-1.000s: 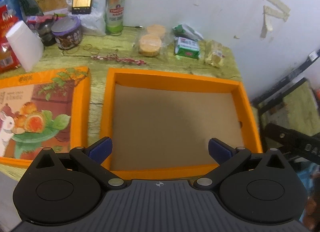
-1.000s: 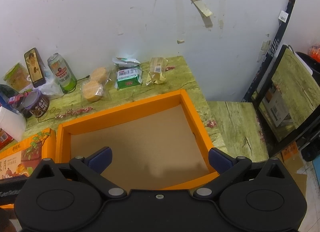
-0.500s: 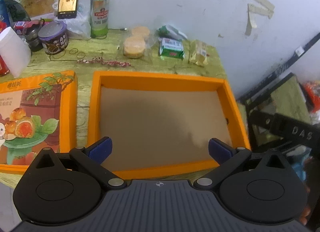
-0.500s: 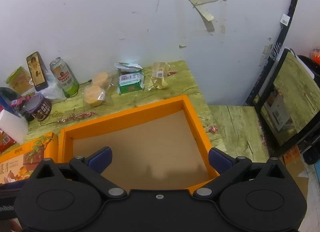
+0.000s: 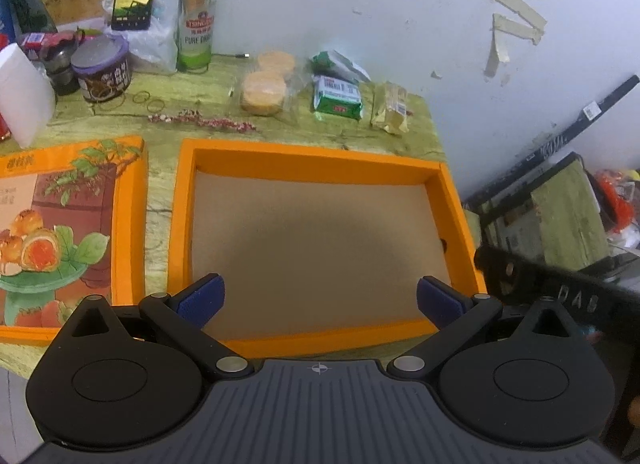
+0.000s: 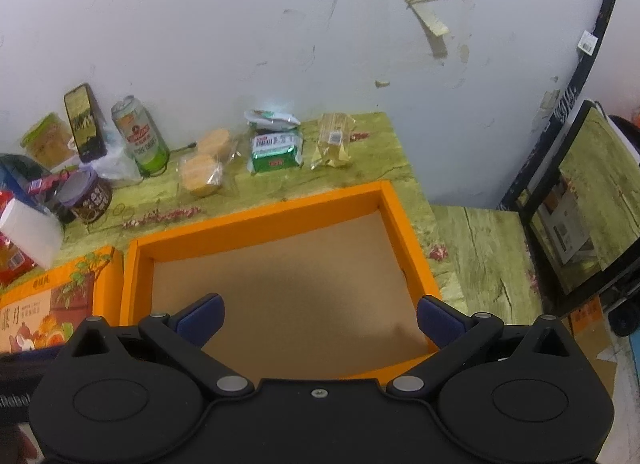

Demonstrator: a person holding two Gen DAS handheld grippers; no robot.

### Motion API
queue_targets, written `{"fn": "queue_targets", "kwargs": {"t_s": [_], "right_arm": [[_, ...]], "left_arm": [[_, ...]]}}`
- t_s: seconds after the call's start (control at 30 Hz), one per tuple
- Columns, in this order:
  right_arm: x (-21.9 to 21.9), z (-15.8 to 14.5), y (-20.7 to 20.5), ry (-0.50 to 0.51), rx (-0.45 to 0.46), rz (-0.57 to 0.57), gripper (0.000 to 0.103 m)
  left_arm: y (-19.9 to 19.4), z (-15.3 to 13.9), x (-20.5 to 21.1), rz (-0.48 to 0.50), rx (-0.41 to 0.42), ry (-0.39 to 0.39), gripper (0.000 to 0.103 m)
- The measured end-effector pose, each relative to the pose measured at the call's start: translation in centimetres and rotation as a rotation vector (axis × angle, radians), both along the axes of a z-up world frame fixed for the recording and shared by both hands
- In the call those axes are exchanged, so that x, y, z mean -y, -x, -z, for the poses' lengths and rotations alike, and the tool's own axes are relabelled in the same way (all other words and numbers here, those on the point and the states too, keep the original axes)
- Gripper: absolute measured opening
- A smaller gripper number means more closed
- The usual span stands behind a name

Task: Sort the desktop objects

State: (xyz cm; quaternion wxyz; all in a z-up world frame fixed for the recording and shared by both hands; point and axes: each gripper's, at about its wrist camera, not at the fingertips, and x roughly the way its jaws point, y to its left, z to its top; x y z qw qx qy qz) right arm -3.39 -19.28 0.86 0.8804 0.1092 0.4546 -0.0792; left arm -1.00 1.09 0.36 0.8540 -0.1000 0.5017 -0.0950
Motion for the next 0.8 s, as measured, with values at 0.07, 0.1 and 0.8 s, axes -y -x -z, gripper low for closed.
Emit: {"fn": "queue_targets", "kwargs": {"t_s": [0.07, 0.1, 0.8], "right_arm": [[-0.1, 0.2, 0.2, 0.004, -0.008, -0.001, 0.103], [-0.1, 0.3, 0.2, 0.006, -0.013, -0.001, 0.103], [-0.3, 1.4, 1.8, 0.020, -0.065, 0.014, 0.103]], "left_arm": [[-0.1, -0.2, -0.1, -0.017, 0.009, -0.012, 0.103], [-0.2, -0.2, -0.2, -0.027, 0.013, -0.020, 0.103], [0.1, 0.1, -0.2, -0.095, 0.046, -0.146, 0.103]]}}
